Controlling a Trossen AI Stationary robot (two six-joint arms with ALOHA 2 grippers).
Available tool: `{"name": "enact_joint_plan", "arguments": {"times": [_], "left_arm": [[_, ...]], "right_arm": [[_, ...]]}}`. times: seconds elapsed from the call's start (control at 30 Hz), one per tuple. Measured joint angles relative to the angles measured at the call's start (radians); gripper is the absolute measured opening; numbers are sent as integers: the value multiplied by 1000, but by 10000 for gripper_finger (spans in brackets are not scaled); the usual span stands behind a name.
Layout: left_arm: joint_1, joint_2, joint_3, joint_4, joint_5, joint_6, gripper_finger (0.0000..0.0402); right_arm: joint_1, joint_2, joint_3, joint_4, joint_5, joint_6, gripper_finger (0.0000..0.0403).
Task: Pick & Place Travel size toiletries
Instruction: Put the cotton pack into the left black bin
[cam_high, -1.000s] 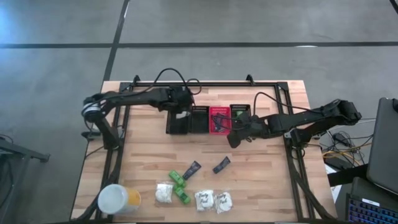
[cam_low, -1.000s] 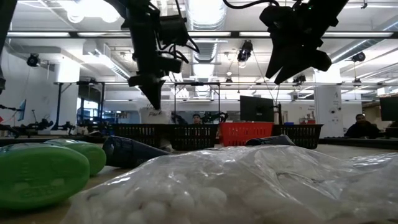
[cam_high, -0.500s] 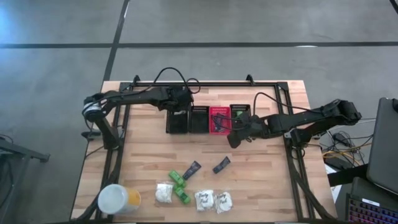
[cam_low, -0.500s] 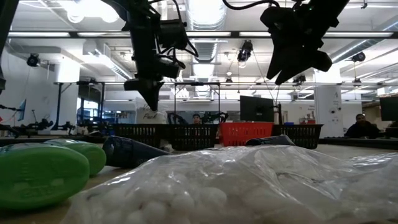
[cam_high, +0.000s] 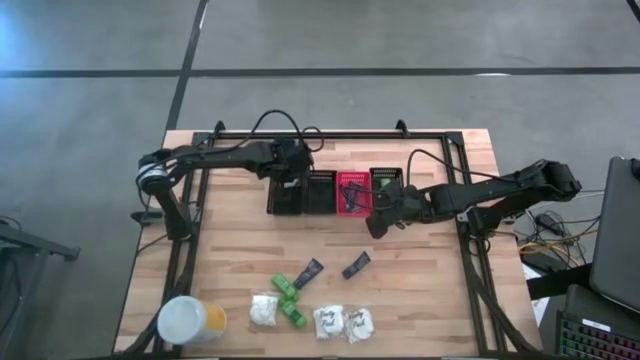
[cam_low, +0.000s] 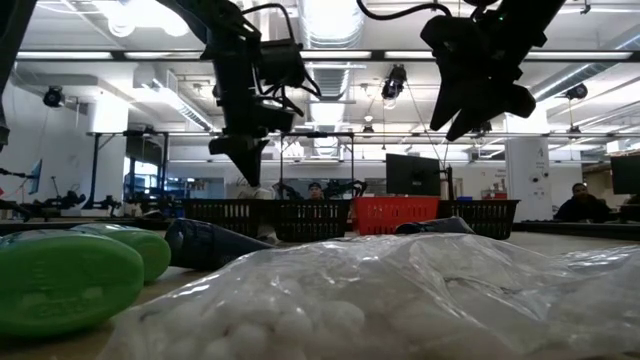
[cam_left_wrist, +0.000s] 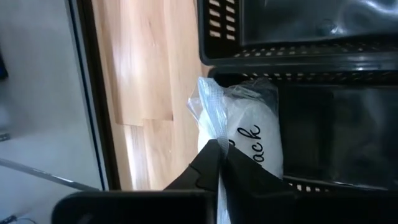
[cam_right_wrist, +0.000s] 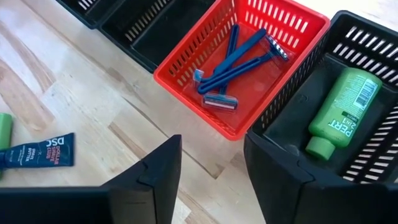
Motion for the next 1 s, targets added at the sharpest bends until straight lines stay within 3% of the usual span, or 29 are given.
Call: {"name": "enact_joint_plan", "arguments": {"times": [0.37, 0.67, 0.77, 0.93, 1.0], "left_arm": [[-3, -28, -15, 16, -32, -37, 160], [-18, -101, 16, -23, -32, -114, 212], [-36, -160, 17, -66, 90, -220, 213], [-97, -272, -34, -76, 479, -428, 211], [-148, -311, -64, -98, 519, -457, 211]], "right_arm": [[0, 0, -13, 1, 0, 0, 167], [0, 0, -17, 1, -15, 0, 149], [0, 0, -17, 2, -26, 0, 146], [0, 0, -17, 2, -29, 0, 152], [0, 0, -17, 3, -33, 0, 158]]}}
